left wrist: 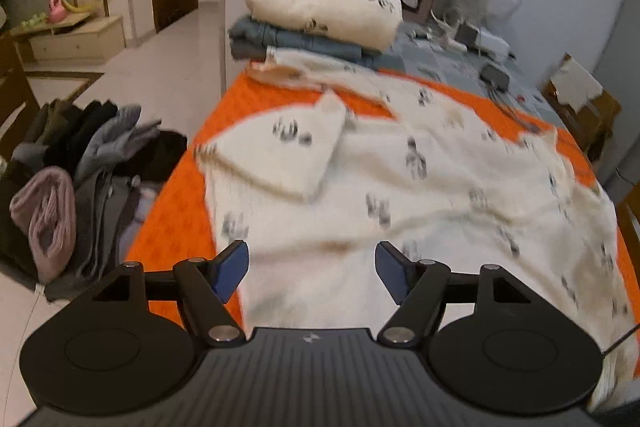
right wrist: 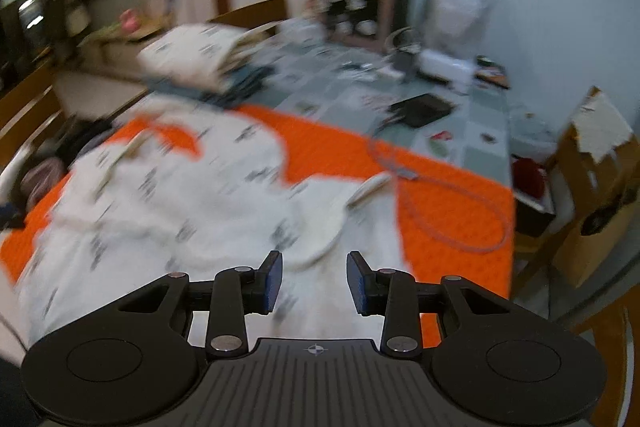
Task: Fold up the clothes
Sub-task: 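Grasp the garment edge with the right tool while the left tool grasps nearby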
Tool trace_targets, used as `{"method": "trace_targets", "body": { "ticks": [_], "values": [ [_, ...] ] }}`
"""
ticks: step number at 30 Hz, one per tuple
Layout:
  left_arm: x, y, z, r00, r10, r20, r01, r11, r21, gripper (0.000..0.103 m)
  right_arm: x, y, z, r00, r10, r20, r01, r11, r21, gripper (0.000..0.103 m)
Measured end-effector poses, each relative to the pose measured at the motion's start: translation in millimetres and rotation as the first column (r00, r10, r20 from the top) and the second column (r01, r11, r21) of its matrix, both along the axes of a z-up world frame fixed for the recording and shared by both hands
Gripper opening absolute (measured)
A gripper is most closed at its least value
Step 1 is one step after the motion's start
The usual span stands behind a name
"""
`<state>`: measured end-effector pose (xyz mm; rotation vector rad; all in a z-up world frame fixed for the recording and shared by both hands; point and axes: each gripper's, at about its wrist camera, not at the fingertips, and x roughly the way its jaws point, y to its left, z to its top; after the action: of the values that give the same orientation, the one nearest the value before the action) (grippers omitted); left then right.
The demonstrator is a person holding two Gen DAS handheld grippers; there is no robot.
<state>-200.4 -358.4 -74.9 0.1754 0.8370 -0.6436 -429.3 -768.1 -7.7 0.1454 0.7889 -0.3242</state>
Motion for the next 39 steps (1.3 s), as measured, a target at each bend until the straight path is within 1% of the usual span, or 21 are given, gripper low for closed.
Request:
{"method": "trace_targets", "body": {
  "ticks": [3,6,12,16,21,26,29,31,34,36,37,38,39],
  "values": [
    [26.1,-25.3,5.6,1.0,0.007,0.001,-0.007,1.0,-0.005,0.077,22.4,-28.4,-0.9,0.998,-0.058,0.032,0.057,0.998,0.034,0.038],
    [50.7,-53.2,9.3,1.0,-0.002,-0.014,0.002,1.0,-0.03,0.082,42.4,-51.2,-6.6,0.994,-0.103,0.048,0.099,0.992,0.083,0.038],
    [94.7,-120.0,4.6,0.995,-0.059,-0.086,0.052,0.996,-0.074,0.082,74.8,-76.5,-26.8,0.984,-0.172,0.037,0.164,0.974,0.153,0.039],
    [116.2,-170.4,-2.8,0.984,-0.118,-0.137,0.104,0.989,-0.104,0.085,91.8,-90.7,-45.4,0.977,-0.215,0.01,0.208,0.956,0.207,0.042],
    [133.4,-235.4,-17.5,0.957,-0.186,-0.223,0.159,0.978,-0.135,0.085,108.1,-104.2,-72.2,0.97,-0.242,-0.02,0.238,0.934,0.267,0.043],
    [137.9,-299.6,-38.0,0.922,-0.284,-0.265,0.264,0.958,-0.108,0.086,120.3,-118.6,-97.8,0.962,-0.268,-0.046,0.267,0.901,0.341,0.043],
    [135.7,-337.3,-53.7,0.894,-0.338,-0.294,0.332,0.94,-0.075,0.086,125.9,-128.0,-113.6,0.955,-0.289,-0.062,0.29,0.874,0.39,0.043],
    [134.3,-359.0,-64.2,0.881,-0.361,-0.305,0.364,0.93,-0.05,0.086,128.3,-132.8,-123.0,0.951,-0.3,-0.071,0.301,0.857,0.419,0.043],
    [131.6,-382.5,-78.7,0.869,-0.382,-0.314,0.398,0.917,-0.012,0.086,131.3,-138.4,-134.3,0.947,-0.31,-0.08,0.313,0.839,0.446,0.042],
    [129.0,-392.2,-85.9,0.871,-0.385,-0.304,0.408,0.913,0.013,0.085,132.1,-141.8,-140.4,0.946,-0.313,-0.082,0.314,0.829,0.463,0.04],
    [127.8,-396.7,-89.3,0.872,-0.387,-0.3,0.412,0.911,0.025,0.084,132.3,-143.4,-142.9,0.946,-0.313,-0.081,0.313,0.824,0.472,0.037],
    [126.8,-400.0,-91.8,0.873,-0.386,-0.296,0.414,0.91,0.035,0.074,132.3,-144.8,-145.1,0.947,-0.312,-0.079,0.31,0.82,0.48,0.029],
    [125.7,-402.0,-93.5,0.877,-0.385,-0.286,0.414,0.909,0.044,0.058,132.0,-146.3,-147.1,0.947,-0.31,-0.078,0.308,0.816,0.489,0.023]
  ]
}}
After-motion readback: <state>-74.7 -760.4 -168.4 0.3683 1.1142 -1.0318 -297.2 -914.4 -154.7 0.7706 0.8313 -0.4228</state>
